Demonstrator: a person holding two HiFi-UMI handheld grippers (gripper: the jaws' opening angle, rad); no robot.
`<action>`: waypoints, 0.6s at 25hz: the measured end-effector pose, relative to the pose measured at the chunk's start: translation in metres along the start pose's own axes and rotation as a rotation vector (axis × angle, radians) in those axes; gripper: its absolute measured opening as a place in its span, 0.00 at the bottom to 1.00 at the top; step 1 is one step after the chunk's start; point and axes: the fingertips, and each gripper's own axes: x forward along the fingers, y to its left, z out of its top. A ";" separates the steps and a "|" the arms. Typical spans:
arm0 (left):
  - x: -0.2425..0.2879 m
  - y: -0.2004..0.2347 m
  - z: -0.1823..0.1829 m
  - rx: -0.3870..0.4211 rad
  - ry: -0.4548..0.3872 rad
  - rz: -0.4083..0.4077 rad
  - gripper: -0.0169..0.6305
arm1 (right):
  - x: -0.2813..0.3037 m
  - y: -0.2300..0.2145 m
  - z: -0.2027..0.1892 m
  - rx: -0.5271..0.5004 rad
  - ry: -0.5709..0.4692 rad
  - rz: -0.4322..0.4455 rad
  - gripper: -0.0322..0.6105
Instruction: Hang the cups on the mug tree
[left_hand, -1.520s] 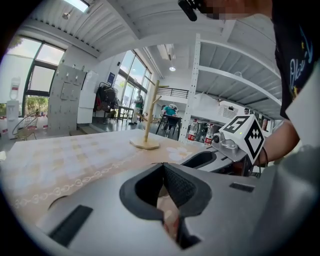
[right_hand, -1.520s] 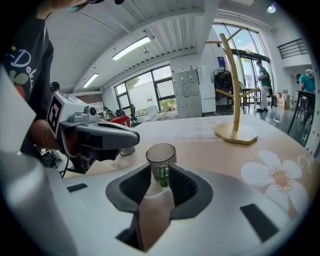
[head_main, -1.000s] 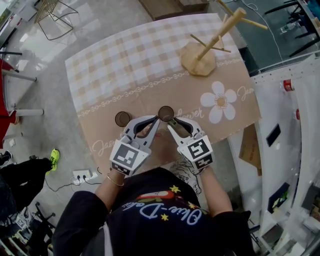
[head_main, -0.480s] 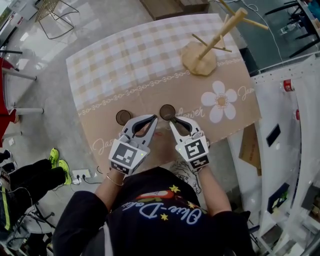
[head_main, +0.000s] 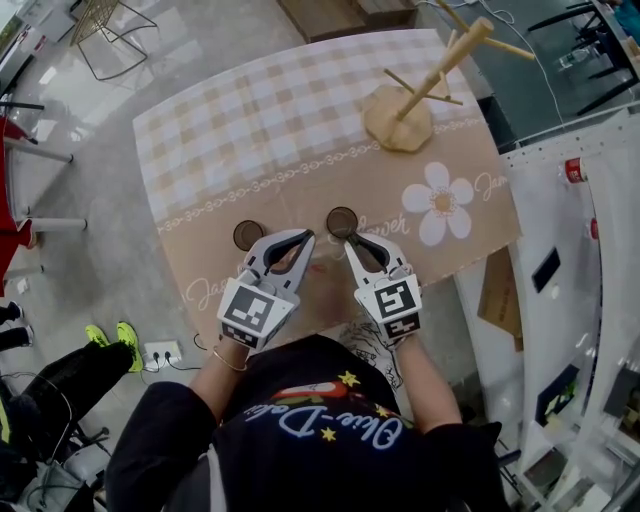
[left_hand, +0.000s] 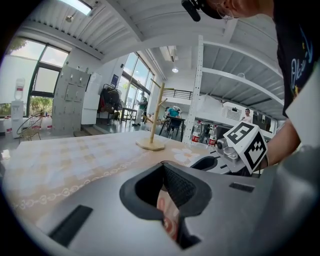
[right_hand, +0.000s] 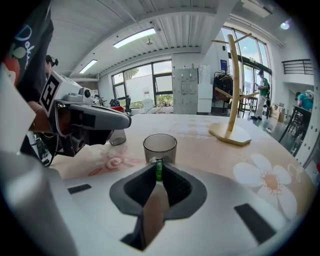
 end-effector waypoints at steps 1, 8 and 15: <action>0.000 0.000 0.001 0.002 -0.002 -0.001 0.04 | -0.001 -0.001 0.000 0.009 -0.003 -0.002 0.13; 0.005 0.000 0.007 0.015 -0.016 -0.007 0.04 | -0.008 -0.008 0.006 0.054 -0.030 -0.022 0.13; 0.008 0.002 0.015 0.023 -0.036 -0.007 0.04 | -0.017 -0.011 0.023 0.066 -0.069 -0.026 0.13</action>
